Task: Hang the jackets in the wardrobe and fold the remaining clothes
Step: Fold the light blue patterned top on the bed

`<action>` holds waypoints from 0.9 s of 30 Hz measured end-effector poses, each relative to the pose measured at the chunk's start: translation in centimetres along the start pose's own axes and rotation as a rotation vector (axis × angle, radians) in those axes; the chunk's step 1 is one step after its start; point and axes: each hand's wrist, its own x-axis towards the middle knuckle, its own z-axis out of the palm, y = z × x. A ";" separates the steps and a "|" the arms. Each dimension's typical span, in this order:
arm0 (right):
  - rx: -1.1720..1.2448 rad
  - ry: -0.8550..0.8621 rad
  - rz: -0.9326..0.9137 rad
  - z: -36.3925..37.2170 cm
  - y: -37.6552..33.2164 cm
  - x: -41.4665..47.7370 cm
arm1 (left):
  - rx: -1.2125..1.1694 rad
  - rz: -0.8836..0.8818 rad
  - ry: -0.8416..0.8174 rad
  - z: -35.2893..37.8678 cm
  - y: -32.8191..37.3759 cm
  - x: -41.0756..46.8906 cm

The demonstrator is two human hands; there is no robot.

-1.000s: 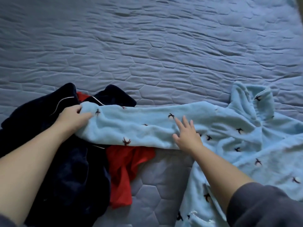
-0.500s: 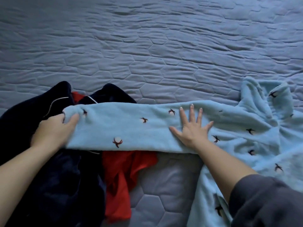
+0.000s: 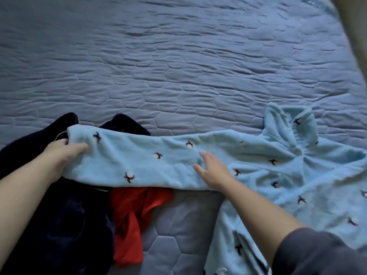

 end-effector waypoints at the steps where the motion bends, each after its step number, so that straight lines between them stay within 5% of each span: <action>1: 0.112 -0.011 0.001 -0.6 0.1 -0.9 | -0.024 0.065 0.004 0.5 1.0 -1.6; 5: 0.763 -0.079 0.159 -4.3 0.1 -5.0 | -0.035 0.374 -0.268 5.0 5.7 -11.4; 8: 1.279 -0.309 0.302 -8.3 2.5 -8.3 | -0.049 0.513 -0.598 10.4 8.6 -20.2; 11: 1.473 -0.503 0.267 -12.8 6.7 -11.8 | -0.006 0.554 -0.851 17.0 9.5 -27.3; 14: 1.377 -0.533 0.210 -16.9 11.8 -15.2 | 0.142 0.614 -1.035 23.3 9.3 -33.2; 17: 0.967 -0.481 0.298 -19.5 17.7 -17.8 | 0.245 0.611 -1.207 28.5 8.2 -38.5; 21: 0.511 -0.461 0.447 -19.3 27.1 -20.6 | 0.478 0.341 -1.475 34.4 5.2 -41.7; 24: 0.142 -0.581 0.498 -17.3 32.3 -21.5 | 0.733 0.442 -1.286 36.8 3.3 -39.2; 27: -0.099 -0.288 0.368 -15.7 34.1 -19.2 | 0.802 0.614 -0.795 38.2 3.9 -33.8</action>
